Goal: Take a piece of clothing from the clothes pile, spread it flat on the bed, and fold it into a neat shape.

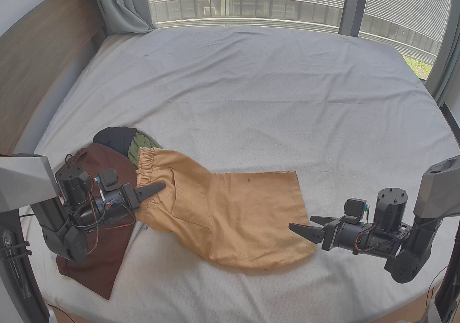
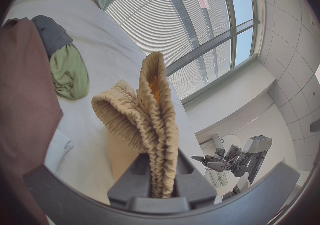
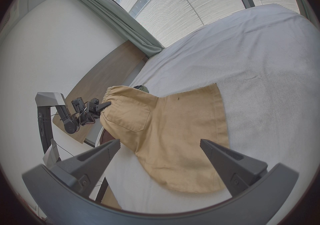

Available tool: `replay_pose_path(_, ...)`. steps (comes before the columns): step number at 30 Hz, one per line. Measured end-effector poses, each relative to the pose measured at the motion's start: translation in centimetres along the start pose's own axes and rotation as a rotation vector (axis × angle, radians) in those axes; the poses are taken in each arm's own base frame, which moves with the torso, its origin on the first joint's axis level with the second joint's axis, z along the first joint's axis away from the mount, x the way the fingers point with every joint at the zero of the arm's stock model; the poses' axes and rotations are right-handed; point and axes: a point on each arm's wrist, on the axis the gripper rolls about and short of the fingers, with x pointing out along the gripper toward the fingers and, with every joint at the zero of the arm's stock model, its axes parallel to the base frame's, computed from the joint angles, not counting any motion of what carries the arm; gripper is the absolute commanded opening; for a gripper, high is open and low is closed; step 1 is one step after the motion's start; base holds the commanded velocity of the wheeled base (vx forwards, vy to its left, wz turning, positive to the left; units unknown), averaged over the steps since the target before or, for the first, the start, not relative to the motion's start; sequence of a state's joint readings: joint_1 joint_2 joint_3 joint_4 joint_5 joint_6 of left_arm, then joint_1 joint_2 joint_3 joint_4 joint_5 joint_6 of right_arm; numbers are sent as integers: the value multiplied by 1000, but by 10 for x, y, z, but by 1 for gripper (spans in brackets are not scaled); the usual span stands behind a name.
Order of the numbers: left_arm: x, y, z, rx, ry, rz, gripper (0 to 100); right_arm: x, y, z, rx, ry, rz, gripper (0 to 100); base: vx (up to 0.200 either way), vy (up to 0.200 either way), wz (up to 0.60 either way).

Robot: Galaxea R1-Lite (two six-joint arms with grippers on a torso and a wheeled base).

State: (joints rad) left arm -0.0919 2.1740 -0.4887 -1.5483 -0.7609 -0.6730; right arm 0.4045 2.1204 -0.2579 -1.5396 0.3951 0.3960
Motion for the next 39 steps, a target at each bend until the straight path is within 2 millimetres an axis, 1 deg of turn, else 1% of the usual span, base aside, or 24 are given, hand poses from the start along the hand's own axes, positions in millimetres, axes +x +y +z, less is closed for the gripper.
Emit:
replay_pose_path(7, 26, -14, -10, 8, 5, -18, 0, -1, 2, 2, -4, -9, 4, 100, 0, 0, 0)
replay_pose_path(14, 52, -18, -19, 18, 8, -34, 0, -1, 2, 3, -6, -14, 5, 100, 0, 0, 0)
replay_pose_path(23, 69, -22, -33, 12, 39, -52, 0, -1, 2, 4, -7, -17, 6, 100, 0, 0, 0)
replay_pose_path(28, 77, -29, -40, -28, 62, -75, 0, 0, 2, 5, -7, -21, 6, 100, 0, 0, 0)
replay_pose_path(33, 86, -36, -42, -51, 73, -102, 0, 0, 2, 5, -8, -22, 6, 100, 0, 0, 0)
replay_pose_path(39, 99, -37, -41, -80, 79, -116, 0, 1, 0, 7, -9, -30, 4, 100, 0, 0, 0)
